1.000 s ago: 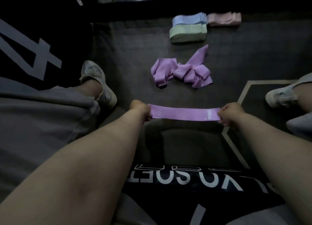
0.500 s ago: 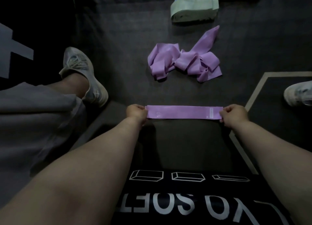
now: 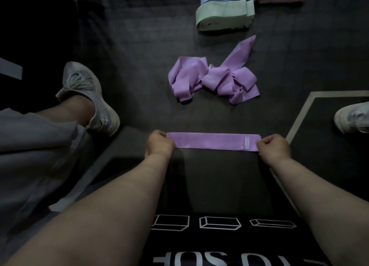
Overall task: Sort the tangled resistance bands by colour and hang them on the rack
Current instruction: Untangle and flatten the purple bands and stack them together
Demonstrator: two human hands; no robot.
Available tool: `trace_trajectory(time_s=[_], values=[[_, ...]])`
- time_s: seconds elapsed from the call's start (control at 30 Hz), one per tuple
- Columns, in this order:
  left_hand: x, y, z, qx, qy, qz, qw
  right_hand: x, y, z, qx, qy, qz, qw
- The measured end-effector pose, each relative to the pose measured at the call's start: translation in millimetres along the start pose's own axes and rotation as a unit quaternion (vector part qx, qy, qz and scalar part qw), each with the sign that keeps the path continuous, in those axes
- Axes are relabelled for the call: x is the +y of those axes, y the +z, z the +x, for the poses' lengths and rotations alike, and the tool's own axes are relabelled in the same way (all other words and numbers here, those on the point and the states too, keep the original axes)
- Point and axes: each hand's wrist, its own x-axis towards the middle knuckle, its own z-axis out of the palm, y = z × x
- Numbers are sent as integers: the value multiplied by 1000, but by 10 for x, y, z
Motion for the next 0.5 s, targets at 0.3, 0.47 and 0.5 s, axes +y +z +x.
trace_trajectory(time_s=[0.3, 0.47, 0.5], values=[[14, 15, 86, 3, 2, 0, 1000, -51, 49, -32, 8, -6, 20, 1000], [18, 61, 56, -7, -20, -24, 999, -60, 20, -36, -14, -10, 26, 1000], [20, 73, 53, -11, -26, -31, 999, -59, 10, -37, -20, -12, 26, 999]])
